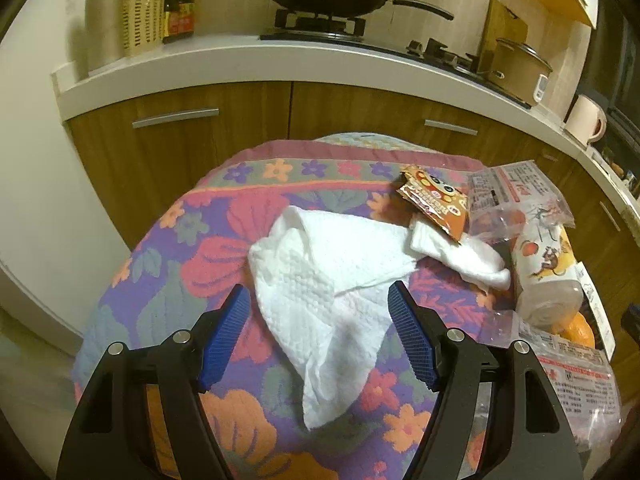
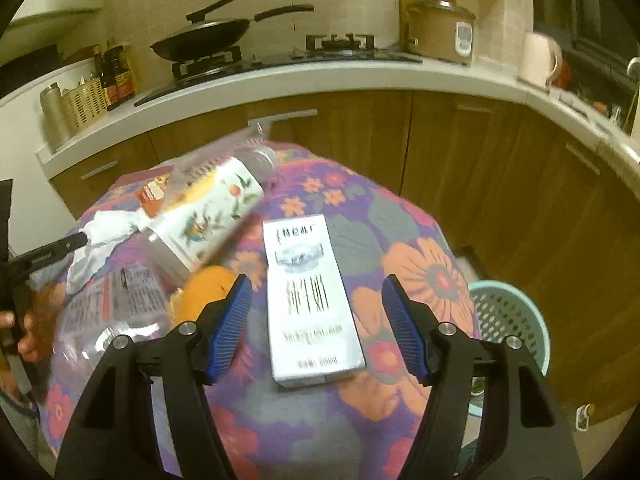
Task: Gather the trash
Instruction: 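Grasp the white tissue with the left gripper while the right gripper grasps the milk carton, then lift and carry the tissue and milk carton over the blue basket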
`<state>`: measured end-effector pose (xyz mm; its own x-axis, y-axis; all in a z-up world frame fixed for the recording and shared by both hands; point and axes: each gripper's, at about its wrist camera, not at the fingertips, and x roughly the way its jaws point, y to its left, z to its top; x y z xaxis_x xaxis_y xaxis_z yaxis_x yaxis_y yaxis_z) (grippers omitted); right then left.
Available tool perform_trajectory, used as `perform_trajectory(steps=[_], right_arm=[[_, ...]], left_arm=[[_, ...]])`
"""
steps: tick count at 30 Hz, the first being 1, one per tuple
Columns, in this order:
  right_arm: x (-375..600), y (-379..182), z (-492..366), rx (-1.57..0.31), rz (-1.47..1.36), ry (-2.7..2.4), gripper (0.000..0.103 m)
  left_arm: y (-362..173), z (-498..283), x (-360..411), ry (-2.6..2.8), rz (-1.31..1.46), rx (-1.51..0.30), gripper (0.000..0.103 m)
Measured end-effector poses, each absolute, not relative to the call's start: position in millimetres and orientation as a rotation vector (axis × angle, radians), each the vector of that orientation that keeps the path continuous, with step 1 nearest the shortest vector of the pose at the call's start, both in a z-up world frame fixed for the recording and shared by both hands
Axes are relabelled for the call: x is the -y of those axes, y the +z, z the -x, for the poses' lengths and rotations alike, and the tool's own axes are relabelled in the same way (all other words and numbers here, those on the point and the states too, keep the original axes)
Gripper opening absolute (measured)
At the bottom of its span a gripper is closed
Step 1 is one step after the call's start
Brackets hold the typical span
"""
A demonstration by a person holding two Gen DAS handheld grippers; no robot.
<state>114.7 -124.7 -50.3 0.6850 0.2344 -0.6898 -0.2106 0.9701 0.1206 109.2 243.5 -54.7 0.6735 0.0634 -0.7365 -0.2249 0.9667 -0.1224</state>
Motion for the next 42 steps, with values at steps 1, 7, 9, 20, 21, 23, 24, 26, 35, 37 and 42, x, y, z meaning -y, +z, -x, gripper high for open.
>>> perform_trajectory(steps=[1, 7, 9, 20, 21, 23, 24, 26, 35, 37, 42], right_arm=[[131, -54, -115, -0.786, -0.031, 0.244, 0.063], [144, -64, -122, -0.839, -0.084, 0.313, 0.064], [138, -65, -120, -0.837, -0.064, 0.325, 0.064], [119, -78, -130, -0.851, -0.018, 0.3, 0.07], [118, -79, -132, -0.854, -0.015, 0.298, 0.07], [116, -82, -134, -0.859, -0.01, 0.298, 0.07], [116, -83, -136, -0.859, -0.008, 0.296, 0.07], [115, -84, -138, -0.861, -0.011, 0.291, 0.069], [109, -87, -138, -0.854, 0.015, 0.299, 0.054], [110, -85, -136, -0.84, 0.02, 0.29, 0.053], [125, -74, -129, -0.796, -0.005, 0.274, 0.053]], left_arm=[[-54, -111, -245, 0.168, 0.212, -0.821, 0.07], [-56, -110, -259, 0.17, 0.256, -0.839, 0.07], [-58, -106, -266, 0.158, 0.286, -0.847, 0.07], [-74, -120, -263, 0.07, 0.321, -0.922, 0.076], [-75, -123, -259, 0.08, 0.301, -0.924, 0.075], [-76, -128, -250, 0.094, 0.256, -0.927, 0.069], [-77, -131, -245, 0.103, 0.236, -0.931, 0.068], [-77, -135, -239, 0.143, 0.191, -0.935, 0.056], [-76, -138, -225, 0.211, 0.114, -0.9, 0.001], [-72, -134, -225, 0.206, 0.125, -0.873, 0.001], [-53, -121, -220, 0.176, 0.15, -0.792, 0.001]])
